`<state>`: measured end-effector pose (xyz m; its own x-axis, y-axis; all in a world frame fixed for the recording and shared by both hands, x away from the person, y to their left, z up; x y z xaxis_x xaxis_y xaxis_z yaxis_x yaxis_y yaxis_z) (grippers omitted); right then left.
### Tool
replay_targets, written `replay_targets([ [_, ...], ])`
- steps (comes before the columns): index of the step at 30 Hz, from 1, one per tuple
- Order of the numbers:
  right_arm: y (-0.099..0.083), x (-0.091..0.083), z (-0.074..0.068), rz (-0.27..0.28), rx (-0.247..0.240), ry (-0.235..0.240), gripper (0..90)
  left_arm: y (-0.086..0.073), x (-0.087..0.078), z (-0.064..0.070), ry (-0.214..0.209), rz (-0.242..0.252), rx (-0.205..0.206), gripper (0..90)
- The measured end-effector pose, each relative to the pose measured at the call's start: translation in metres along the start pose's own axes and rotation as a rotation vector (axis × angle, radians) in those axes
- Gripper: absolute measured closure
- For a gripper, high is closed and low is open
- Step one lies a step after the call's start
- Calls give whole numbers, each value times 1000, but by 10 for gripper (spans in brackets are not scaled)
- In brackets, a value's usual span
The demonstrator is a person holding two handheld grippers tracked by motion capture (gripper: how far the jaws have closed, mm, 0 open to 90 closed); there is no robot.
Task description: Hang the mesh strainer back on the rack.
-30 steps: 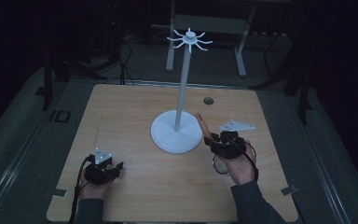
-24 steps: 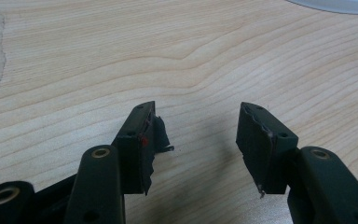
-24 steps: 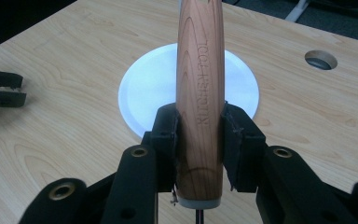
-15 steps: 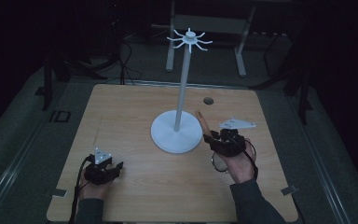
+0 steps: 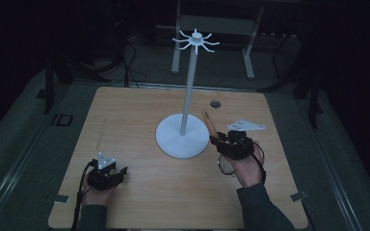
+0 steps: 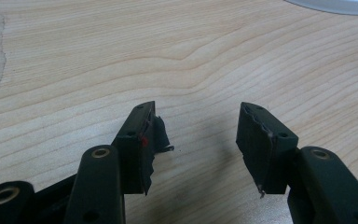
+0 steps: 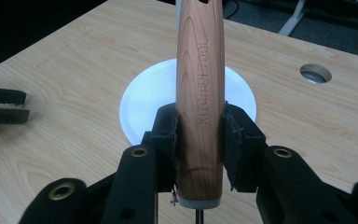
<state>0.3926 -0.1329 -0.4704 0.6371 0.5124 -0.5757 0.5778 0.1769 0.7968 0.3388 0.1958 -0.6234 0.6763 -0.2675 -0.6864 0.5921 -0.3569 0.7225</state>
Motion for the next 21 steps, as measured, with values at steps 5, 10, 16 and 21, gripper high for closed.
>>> replay_targets([
  [5, 5, -1, -1, 17, 3, 4, 678, 0, 0, 0, 0, 0, 1, 479],
  [10, 8, -1, -2, 24, 7, 6, 678, 0, 0, 0, 2, 3, 1, 479],
  [16, 13, -2, -3, 39, 12, 8, 678, 0, 0, 0, 2, 3, 0, 479],
  [21, 17, -3, -3, 56, 13, 13, 678, 0, 0, 0, 1, 2, 2, 479],
])
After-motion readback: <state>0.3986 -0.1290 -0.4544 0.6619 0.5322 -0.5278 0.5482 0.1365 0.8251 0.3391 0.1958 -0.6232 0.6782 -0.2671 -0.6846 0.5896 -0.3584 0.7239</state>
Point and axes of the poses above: each handheld gripper's, and its own axes: x roughly forward along the jaws, y roughly out of its top, z roughly to its right, the point moved 10 cm from there along x, roughly forward along the jaws, and after that the axes turned 9 degrees about x, right-handed, at the moved point
